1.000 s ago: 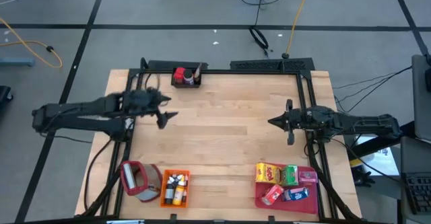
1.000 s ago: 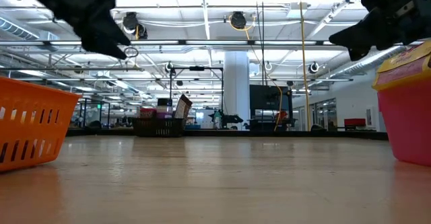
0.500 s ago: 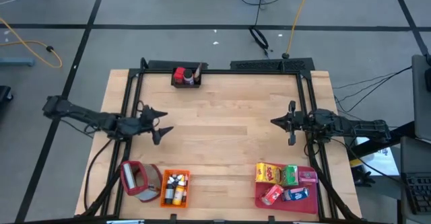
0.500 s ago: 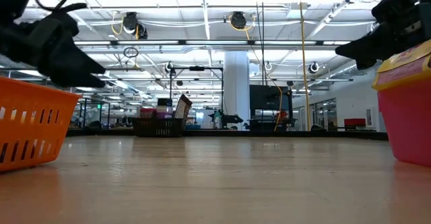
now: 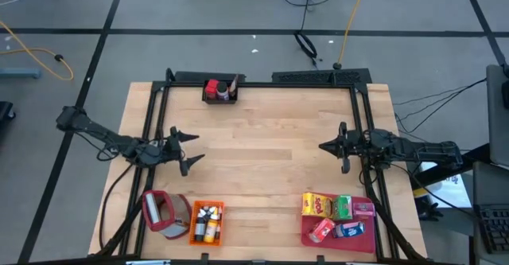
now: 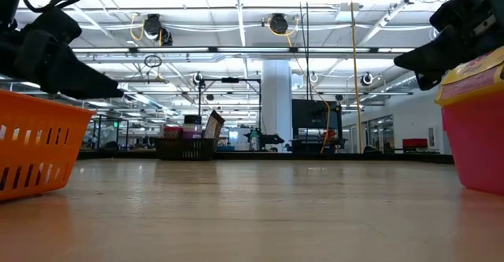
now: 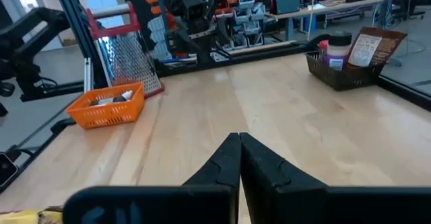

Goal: Pick & Place Kitchen Items
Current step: Return to Home Position

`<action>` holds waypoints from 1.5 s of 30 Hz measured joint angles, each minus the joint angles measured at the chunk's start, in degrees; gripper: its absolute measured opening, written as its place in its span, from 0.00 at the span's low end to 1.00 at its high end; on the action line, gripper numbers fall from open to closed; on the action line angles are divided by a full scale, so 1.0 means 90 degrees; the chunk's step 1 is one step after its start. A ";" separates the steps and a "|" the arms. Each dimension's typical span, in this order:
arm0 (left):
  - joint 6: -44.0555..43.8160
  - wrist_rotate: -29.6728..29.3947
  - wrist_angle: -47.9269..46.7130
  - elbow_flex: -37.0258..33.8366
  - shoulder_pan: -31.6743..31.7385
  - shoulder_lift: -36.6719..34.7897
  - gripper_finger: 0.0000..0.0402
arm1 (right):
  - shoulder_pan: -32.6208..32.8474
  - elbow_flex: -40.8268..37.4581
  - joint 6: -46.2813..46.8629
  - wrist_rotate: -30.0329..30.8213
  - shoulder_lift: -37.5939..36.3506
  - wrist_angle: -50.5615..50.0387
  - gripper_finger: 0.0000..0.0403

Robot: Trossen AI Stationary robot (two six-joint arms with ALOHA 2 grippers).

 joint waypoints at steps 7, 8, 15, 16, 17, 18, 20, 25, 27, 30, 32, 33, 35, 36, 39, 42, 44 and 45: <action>-0.0031 0.0008 0.0061 -0.0002 0.0000 -0.0002 0.94 | 0.0000 -0.0008 -0.0066 -0.0002 0.0015 0.0044 0.00; -0.0029 0.0009 0.0061 -0.0002 0.0000 -0.0002 0.94 | 0.0000 -0.0009 -0.0066 -0.0002 0.0014 0.0056 0.00; -0.0024 0.0025 0.0095 -0.0002 0.0000 -0.0002 0.92 | 0.0000 -0.0014 -0.0068 -0.0024 -0.0155 0.0087 0.00; -0.0024 0.0028 0.0096 -0.0002 0.0000 -0.0002 0.92 | -0.0005 -0.0021 -0.0068 -0.0002 -0.0148 0.0148 0.00; -0.0024 0.0028 0.0097 -0.0002 0.0000 -0.0002 0.91 | -0.0003 -0.0031 -0.0068 0.0020 -0.0142 0.0255 0.00; -0.0019 0.0027 0.0095 -0.0002 -0.0002 -0.0002 0.91 | -0.0002 -0.0039 -0.0067 0.0021 -0.0138 0.0334 0.00; -0.0014 0.0028 0.0084 -0.0002 -0.0002 -0.0002 0.91 | -0.0002 -0.0045 -0.0068 0.0000 -0.0146 0.0449 0.00; -0.0014 0.0025 0.0101 -0.0002 -0.0001 -0.0002 0.93 | -0.0002 -0.0034 -0.0068 0.0000 -0.0047 0.0529 0.00; -0.0015 0.0025 0.0106 -0.0002 0.0000 -0.0002 0.94 | -0.0002 -0.0035 -0.0068 0.0000 -0.0017 0.0478 0.00; -0.0017 0.0025 0.0106 -0.0002 -0.0001 -0.0002 0.94 | -0.0002 -0.0034 -0.0068 0.0000 0.0019 0.0521 0.00; -0.0015 0.0025 0.0105 -0.0002 -0.0002 -0.0002 0.94 | -0.0002 -0.0034 -0.0068 0.0000 0.0023 0.0508 0.00; -0.0017 0.0025 0.0105 -0.0002 0.0000 -0.0002 0.93 | -0.0002 -0.0034 -0.0068 0.0000 0.0023 0.0519 0.00; -0.0017 0.0025 0.0105 -0.0002 -0.0002 -0.0002 0.92 | -0.0002 -0.0034 -0.0068 0.0000 0.0023 0.0526 0.00; -0.0017 0.0025 0.0105 -0.0002 -0.0001 -0.0002 0.92 | -0.0002 -0.0034 -0.0068 0.0000 0.0023 0.0522 0.00; -0.0019 0.0025 0.0105 -0.0002 0.0000 -0.0002 0.91 | -0.0002 -0.0031 -0.0068 0.0000 0.0023 0.0527 0.00; -0.0022 0.0025 0.0105 -0.0002 0.0000 -0.0002 0.92 | -0.0002 -0.0031 -0.0068 0.0000 0.0023 0.0527 0.00; -0.0022 0.0024 0.0105 -0.0002 -0.0001 -0.0002 0.92 | -0.0002 -0.0031 -0.0068 0.0000 0.0023 0.0527 0.00; -0.0023 0.0024 0.0105 -0.0002 -0.0002 -0.0002 0.93 | -0.0002 -0.0031 -0.0068 0.0000 0.0023 0.0527 0.00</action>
